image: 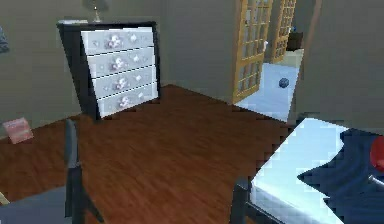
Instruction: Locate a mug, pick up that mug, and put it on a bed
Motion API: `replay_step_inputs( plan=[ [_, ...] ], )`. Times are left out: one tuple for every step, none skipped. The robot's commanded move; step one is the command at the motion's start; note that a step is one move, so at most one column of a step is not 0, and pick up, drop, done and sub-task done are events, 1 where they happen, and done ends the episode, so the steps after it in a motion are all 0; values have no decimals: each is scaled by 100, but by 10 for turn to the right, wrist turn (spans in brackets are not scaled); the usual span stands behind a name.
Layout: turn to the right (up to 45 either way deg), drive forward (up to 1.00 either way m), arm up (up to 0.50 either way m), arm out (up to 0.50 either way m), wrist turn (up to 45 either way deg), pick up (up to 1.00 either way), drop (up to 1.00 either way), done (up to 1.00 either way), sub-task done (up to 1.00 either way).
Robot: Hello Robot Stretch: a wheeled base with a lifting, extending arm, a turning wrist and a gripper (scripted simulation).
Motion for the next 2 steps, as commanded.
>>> replay_step_inputs(
  plan=[
    [0,100,0,0,0,0,0,0,0],
    [-60,0,0,0,0,0,0,0,0]
  ],
)
